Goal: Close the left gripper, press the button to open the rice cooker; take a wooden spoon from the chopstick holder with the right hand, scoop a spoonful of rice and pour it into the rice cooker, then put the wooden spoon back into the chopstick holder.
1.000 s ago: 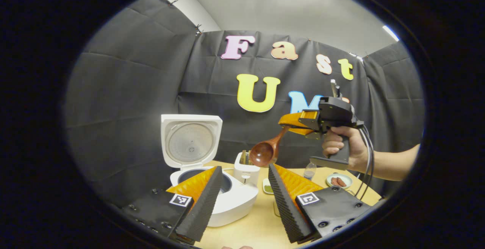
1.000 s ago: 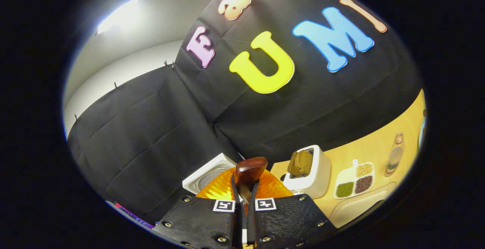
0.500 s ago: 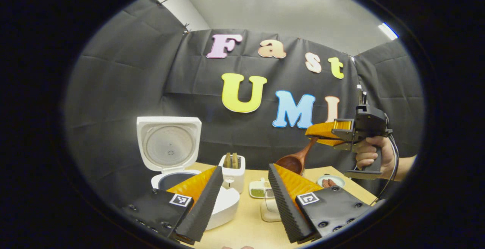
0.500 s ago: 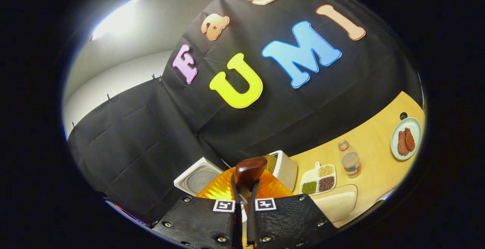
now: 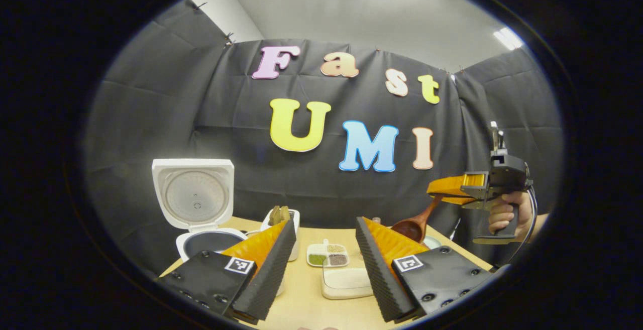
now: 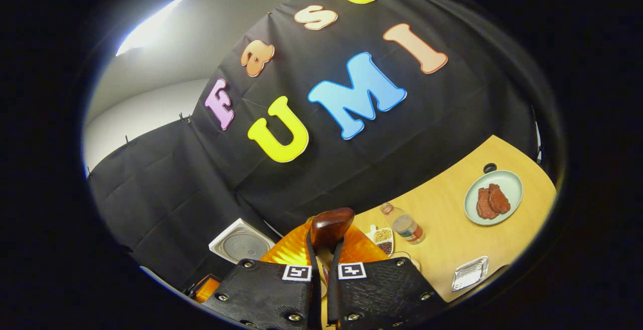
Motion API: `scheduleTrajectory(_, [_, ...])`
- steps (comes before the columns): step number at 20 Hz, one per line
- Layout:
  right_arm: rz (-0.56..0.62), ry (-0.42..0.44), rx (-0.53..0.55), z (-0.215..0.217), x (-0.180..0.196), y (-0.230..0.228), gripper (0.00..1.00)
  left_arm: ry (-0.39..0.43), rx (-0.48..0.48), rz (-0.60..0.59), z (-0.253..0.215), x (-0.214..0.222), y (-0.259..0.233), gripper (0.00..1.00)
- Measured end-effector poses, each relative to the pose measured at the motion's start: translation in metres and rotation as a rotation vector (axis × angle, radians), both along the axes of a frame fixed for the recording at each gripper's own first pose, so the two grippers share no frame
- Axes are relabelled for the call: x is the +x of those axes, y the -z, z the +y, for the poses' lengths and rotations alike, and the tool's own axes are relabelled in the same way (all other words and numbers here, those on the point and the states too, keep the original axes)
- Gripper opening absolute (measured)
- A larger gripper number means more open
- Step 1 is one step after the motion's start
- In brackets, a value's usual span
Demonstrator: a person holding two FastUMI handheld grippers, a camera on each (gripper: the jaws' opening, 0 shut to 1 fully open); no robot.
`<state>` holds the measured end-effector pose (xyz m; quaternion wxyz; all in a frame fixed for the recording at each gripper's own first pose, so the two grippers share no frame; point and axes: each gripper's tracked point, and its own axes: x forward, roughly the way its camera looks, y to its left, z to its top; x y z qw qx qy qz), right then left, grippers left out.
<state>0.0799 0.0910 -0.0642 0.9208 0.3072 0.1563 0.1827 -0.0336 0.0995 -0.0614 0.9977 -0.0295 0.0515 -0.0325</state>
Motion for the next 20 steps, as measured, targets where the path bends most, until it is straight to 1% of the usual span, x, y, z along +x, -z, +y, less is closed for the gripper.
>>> scheduleTrajectory(4, [0.032,0.059,-0.021,-0.043,-0.006,0.020,0.05,0.006,0.002,0.014,-0.019,0.000,0.002,0.83])
scheduleTrajectory(5, [0.039,0.078,-0.023,-0.053,-0.007,0.025,0.05,0.007,0.003,0.015,-0.024,0.001,0.002,0.86])
scheduleTrajectory(9, [0.068,0.141,-0.043,-0.094,-0.007,0.045,0.05,0.016,0.008,0.020,-0.044,0.006,0.007,0.86])
scheduleTrajectory(10, [0.073,0.154,-0.046,-0.103,-0.006,0.049,0.05,0.019,0.010,0.021,-0.048,0.007,0.008,0.89])
scheduleTrajectory(12, [0.086,0.179,-0.065,-0.117,-0.005,0.059,0.05,0.017,0.010,0.021,-0.052,0.008,0.008,0.83])
scheduleTrajectory(13, [0.091,0.191,-0.083,-0.124,-0.005,0.066,0.05,0.014,0.008,0.024,-0.053,0.008,0.010,0.86])
scheduleTrajectory(15, [0.104,0.220,-0.118,-0.137,-0.002,0.080,0.05,0.011,0.003,0.029,-0.056,0.011,0.012,0.86])
scheduleTrajectory(20, [0.160,0.314,-0.161,-0.164,-0.007,0.116,0.05,-0.001,0.011,0.043,-0.053,0.007,0.016,0.86])
